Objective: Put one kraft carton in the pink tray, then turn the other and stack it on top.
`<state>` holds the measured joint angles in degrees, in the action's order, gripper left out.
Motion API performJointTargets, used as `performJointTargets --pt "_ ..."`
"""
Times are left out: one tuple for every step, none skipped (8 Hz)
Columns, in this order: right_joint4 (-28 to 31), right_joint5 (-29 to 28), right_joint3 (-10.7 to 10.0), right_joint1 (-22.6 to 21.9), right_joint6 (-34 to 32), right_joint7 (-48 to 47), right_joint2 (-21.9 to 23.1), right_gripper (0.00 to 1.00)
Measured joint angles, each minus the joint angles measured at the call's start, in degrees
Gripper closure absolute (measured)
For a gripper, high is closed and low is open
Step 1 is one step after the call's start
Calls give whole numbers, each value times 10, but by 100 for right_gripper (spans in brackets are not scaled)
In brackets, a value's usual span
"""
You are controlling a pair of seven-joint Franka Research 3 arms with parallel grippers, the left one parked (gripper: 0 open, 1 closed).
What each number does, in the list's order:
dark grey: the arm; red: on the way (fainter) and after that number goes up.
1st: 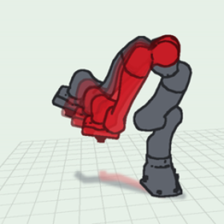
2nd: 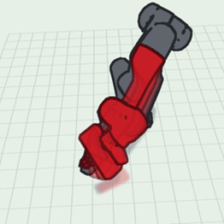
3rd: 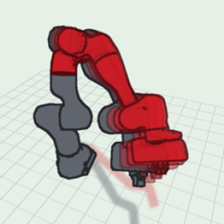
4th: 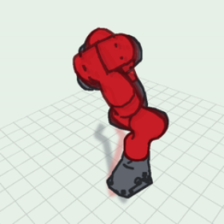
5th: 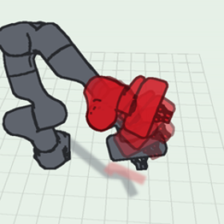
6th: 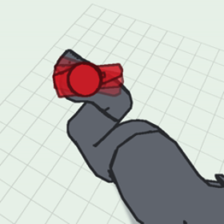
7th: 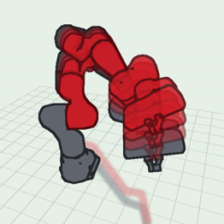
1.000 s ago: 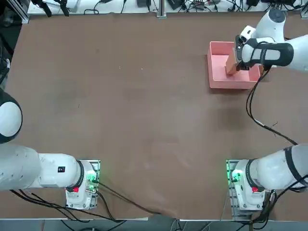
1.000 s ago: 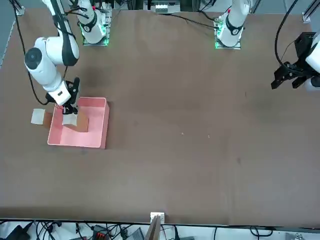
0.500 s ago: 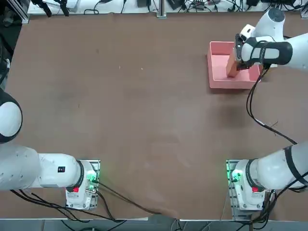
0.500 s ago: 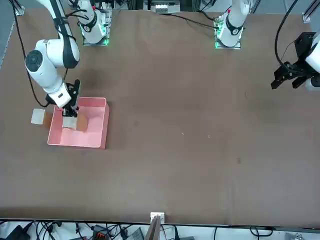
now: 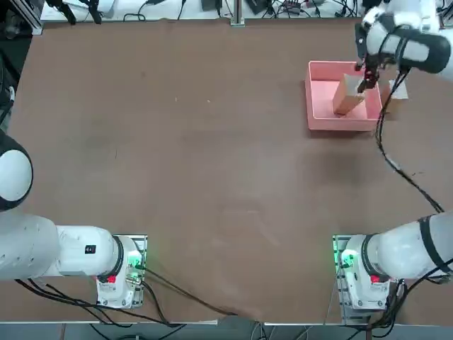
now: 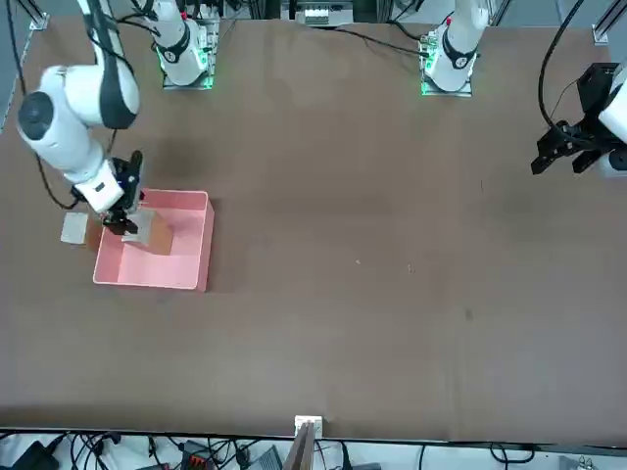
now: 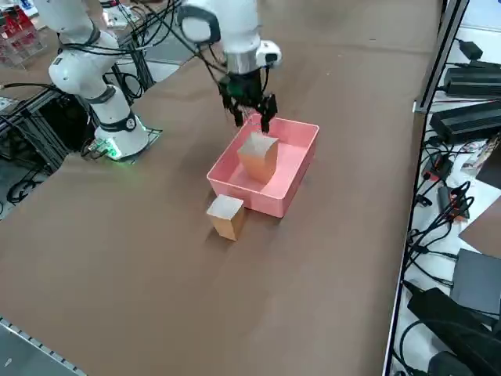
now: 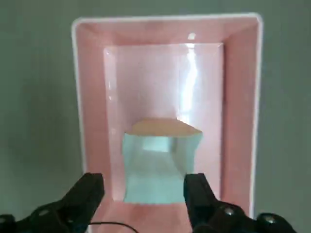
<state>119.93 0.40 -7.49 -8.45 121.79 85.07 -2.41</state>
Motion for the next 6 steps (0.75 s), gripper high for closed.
performJointTargets --pt "-53 -7 -1 2 -64 -22 2 0" --pt "-95 -10 -2 10 -121 -73 4 0" --pt "-126 -10 -3 24 -162 -128 6 0" --pt "-147 -10 -4 42 -178 -176 6 0" --pt "-159 -10 -7 63 -180 -220 5 0" --pt "-167 -10 -9 87 -180 -271 4 0"
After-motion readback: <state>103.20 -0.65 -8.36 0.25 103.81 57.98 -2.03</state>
